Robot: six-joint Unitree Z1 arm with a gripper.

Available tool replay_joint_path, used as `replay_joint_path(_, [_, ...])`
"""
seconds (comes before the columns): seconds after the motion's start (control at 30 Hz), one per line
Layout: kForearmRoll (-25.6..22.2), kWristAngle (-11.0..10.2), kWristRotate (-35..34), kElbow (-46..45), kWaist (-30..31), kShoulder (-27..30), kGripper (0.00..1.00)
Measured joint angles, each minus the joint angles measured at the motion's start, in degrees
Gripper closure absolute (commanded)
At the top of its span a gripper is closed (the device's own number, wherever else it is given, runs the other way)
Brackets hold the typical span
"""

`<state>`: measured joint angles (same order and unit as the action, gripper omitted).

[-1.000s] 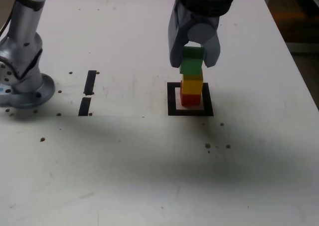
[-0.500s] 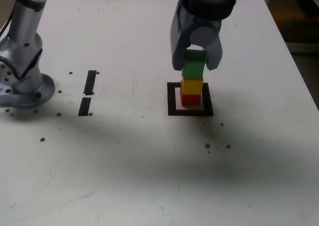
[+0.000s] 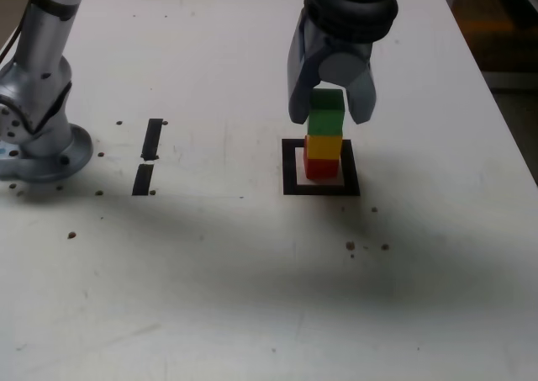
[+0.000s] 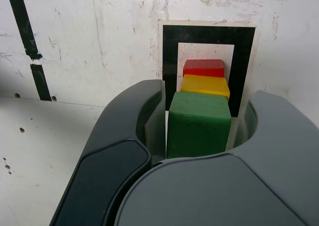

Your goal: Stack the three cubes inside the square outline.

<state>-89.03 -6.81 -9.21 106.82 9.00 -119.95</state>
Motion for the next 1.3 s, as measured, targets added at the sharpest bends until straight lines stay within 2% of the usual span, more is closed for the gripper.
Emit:
replay_joint_path(0.37, [-1.37, -0.82, 0.25, -0.28, 0.00, 1.54, 0.00])
replay_joint_path(0.53, [-3.80, -2.26, 1.44, -3.91, 0.00, 8.62, 0.00])
replay_joint_path(0.63, [-3.86, -2.79, 4.12, -9.72, -0.76, 13.33, 0.00])
replay_joint_path(0.8, [-2.88, -3.51, 9.92, -20.12, -5.53, 21.40, 0.00])
replay_joint_path(0.93, [1.12, -4.07, 11.13, -28.42, -6.19, 28.01, 0.00])
replay_joint_path(1.0, [4.67, -3.38, 11.12, -32.61, -6.38, 30.85, 0.00])
replay_joint_path(1.17, [13.76, -0.97, 11.11, -42.91, -7.55, 30.76, 0.00])
replay_joint_path(1.3, [16.92, -0.08, 11.13, -50.86, -8.12, 31.71, 0.00])
